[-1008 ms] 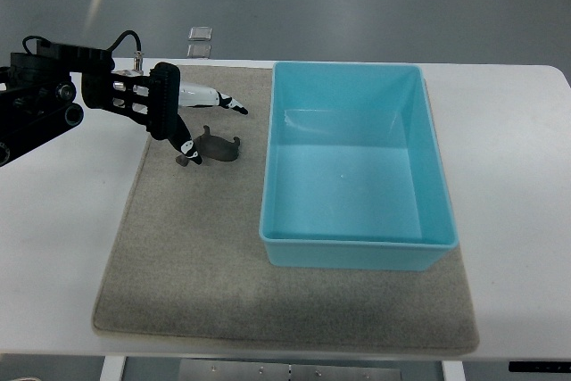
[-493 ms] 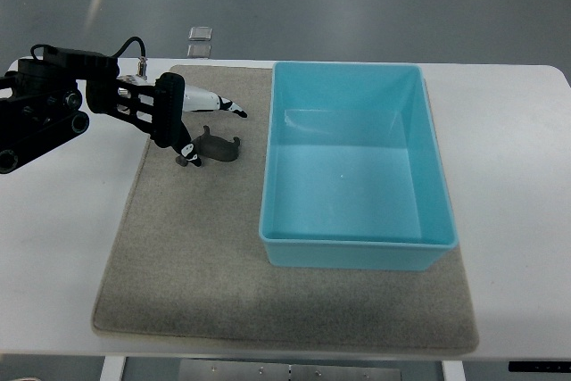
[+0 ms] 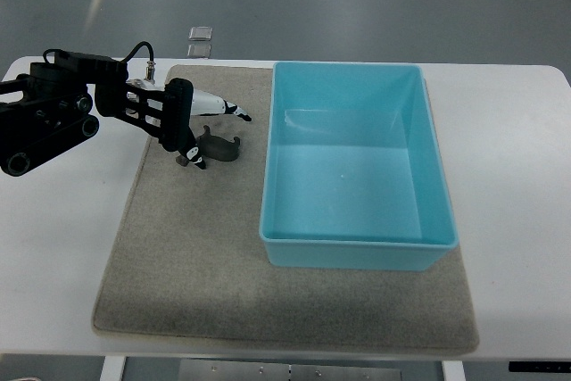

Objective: Place brown hippo in blue box with left hand
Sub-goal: 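Lower the left hand and close its fingers around the brown hippo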

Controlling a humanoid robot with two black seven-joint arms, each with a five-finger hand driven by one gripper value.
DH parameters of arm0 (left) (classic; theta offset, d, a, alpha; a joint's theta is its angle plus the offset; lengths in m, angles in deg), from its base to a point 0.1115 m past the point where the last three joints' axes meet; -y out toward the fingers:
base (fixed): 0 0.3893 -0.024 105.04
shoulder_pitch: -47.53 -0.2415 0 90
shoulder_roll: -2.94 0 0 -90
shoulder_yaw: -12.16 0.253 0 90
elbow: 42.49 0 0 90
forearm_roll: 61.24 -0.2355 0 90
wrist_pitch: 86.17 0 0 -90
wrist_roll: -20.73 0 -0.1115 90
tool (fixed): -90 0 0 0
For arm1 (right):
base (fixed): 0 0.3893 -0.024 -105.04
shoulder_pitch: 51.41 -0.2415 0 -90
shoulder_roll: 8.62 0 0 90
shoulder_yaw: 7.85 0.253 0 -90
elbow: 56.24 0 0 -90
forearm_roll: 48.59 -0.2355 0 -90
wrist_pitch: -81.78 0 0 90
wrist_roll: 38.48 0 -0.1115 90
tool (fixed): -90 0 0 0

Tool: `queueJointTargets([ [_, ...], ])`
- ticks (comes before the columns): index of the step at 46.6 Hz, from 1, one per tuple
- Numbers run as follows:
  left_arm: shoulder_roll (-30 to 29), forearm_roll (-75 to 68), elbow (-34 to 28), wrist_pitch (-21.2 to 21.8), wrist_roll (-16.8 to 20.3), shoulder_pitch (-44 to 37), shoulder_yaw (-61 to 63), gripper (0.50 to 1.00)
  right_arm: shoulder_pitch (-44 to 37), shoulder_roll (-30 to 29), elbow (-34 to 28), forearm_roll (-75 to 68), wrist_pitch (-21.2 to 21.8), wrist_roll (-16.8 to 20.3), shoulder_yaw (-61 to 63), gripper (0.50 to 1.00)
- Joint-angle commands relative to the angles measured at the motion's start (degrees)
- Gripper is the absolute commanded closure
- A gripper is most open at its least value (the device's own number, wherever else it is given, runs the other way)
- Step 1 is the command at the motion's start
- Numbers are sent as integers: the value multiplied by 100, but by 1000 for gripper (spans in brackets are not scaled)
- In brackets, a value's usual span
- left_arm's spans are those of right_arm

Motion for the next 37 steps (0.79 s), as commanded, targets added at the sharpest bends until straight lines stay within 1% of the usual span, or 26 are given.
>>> queueJointTargets([
  [1, 1, -66, -1, 1, 1, 3, 8, 568, 0, 0, 1, 0, 0, 0, 0, 564],
  [3, 1, -162, -1, 1, 1, 3, 8, 600, 0, 0, 1, 0, 0, 0, 0, 564],
  [5, 10, -277, -1, 1, 1, 21, -1, 606, 0, 0, 1, 0, 0, 0, 0, 564],
  [6, 10, -312, -1, 1, 1, 29, -1, 617, 0, 0, 1, 0, 0, 0, 0, 564],
  [7, 10, -347, -1, 10, 1, 29, -1, 638, 0, 0, 1, 0, 0, 0, 0, 564],
  [10, 10, -383, -1, 71, 1, 38, -1, 656, 0, 0, 1, 0, 0, 0, 0, 564],
  [11, 10, -383, -1, 106, 1, 38, -1, 677, 0, 0, 1, 0, 0, 0, 0, 564],
  [15, 10, -400, -1, 212, 1, 29, -1, 694, 0, 0, 1, 0, 0, 0, 0, 564],
  [16, 10, -400, -1, 221, 1, 21, -1, 718, 0, 0, 1, 0, 0, 0, 0, 564],
  [21, 10, -400, -1, 221, 1, 12, -1, 795, 0, 0, 1, 0, 0, 0, 0, 564],
  [24, 10, -400, 8, 221, 1, 3, -1, 804, 0, 0, 1, 0, 0, 0, 0, 564],
  [26, 10, -400, 8, 221, 1, 3, -1, 829, 0, 0, 1, 0, 0, 0, 0, 564],
  [31, 10, -391, 8, 221, 1, 12, -1, 840, 0, 0, 1, 0, 0, 0, 0, 564],
  [32, 10, -400, 8, 221, 1, 3, 8, 853, 0, 0, -8, 0, 0, 0, 0, 564],
  [33, 10, -392, 8, 221, 1, 12, -1, 878, 0, 0, 1, 0, 0, 0, 0, 564],
  [37, 10, -391, -1, 221, -8, 12, -1, 936, 0, 0, 1, 0, 0, 0, 0, 564],
])
